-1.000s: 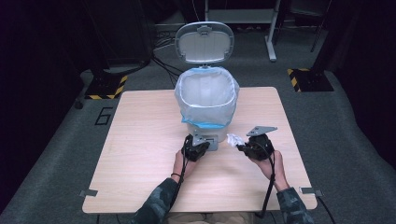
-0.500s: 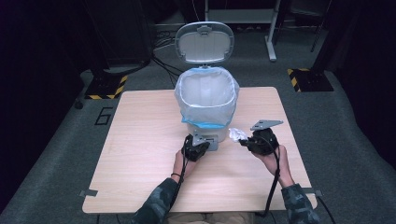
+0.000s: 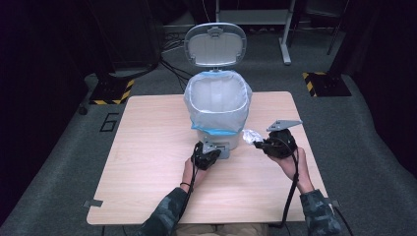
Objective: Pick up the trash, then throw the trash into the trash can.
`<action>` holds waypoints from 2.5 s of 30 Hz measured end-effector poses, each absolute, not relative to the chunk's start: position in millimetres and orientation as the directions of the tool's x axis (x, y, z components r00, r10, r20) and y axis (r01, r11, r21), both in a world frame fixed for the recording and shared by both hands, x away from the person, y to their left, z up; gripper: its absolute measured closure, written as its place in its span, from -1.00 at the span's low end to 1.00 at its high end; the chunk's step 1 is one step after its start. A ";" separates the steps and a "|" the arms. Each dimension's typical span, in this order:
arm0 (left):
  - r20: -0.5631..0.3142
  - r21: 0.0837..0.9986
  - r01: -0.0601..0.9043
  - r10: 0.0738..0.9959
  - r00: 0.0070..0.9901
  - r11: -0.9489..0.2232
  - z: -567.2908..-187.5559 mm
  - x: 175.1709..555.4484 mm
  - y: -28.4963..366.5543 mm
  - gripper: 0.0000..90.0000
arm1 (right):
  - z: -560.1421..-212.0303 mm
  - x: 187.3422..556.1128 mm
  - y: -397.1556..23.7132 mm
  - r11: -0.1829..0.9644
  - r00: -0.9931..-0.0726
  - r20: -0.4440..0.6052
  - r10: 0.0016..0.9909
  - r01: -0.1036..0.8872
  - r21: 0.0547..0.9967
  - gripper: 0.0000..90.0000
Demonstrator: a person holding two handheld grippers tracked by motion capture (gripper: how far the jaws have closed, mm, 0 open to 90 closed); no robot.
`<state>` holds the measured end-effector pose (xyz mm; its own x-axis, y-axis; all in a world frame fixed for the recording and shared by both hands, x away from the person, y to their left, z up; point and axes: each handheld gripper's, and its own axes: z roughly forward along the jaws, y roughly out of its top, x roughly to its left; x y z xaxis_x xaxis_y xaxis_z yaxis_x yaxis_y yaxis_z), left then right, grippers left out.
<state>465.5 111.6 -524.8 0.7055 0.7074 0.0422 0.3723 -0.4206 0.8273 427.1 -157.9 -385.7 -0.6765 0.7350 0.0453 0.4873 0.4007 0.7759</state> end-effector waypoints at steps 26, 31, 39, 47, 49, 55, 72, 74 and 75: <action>0.033 0.828 0.377 0.707 0.706 -0.416 -524.8 466.6 112.5 1.00 | -336.6 431.1 -169.1 0.402 -0.676 0.009 0.737 0.449 0.798 0.87; 0.034 0.828 0.376 0.706 0.707 -0.417 -524.8 466.9 112.7 1.00 | -326.2 431.7 -169.1 0.409 -0.675 -0.004 0.738 0.442 0.798 0.87; 0.033 0.827 0.379 0.709 0.704 -0.415 -524.7 467.3 112.5 1.00 | -320.6 433.0 -167.5 0.431 -0.677 -0.033 0.735 0.429 0.794 0.87; 0.033 0.828 0.378 0.709 0.704 -0.414 -524.6 467.2 112.5 1.00 | -310.7 428.0 -175.3 0.384 -0.680 0.009 0.733 0.426 0.819 0.87; 0.019 0.835 0.381 0.714 0.700 -0.396 -525.1 466.8 111.4 1.00 | -303.0 425.5 -177.5 0.381 -0.679 -0.001 0.735 0.412 0.828 0.87; 0.019 0.835 0.381 0.713 0.701 -0.396 -525.1 466.9 111.4 1.00 | -286.2 424.7 -179.1 0.395 -0.678 -0.026 0.734 0.396 0.829 0.87; 0.024 0.832 0.381 0.713 0.701 -0.403 -524.9 467.0 112.1 1.00 | -254.6 433.7 -167.4 0.426 -0.692 -0.053 0.720 0.379 0.822 0.87; 0.024 0.831 0.382 0.714 0.700 -0.404 -525.0 467.2 112.1 1.00 | -252.1 436.1 -166.3 0.428 -0.693 -0.053 0.719 0.381 0.819 0.87; 0.025 0.831 0.382 0.714 0.700 -0.404 -525.0 467.2 112.1 1.00 | -250.8 437.6 -165.6 0.430 -0.694 -0.053 0.718 0.382 0.818 0.87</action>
<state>467.2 112.1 -525.0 0.7001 0.7137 0.0245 0.3823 -0.4035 0.8313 437.6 -165.6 -250.8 -0.6944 0.7176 -0.0532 0.3816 0.4300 0.8182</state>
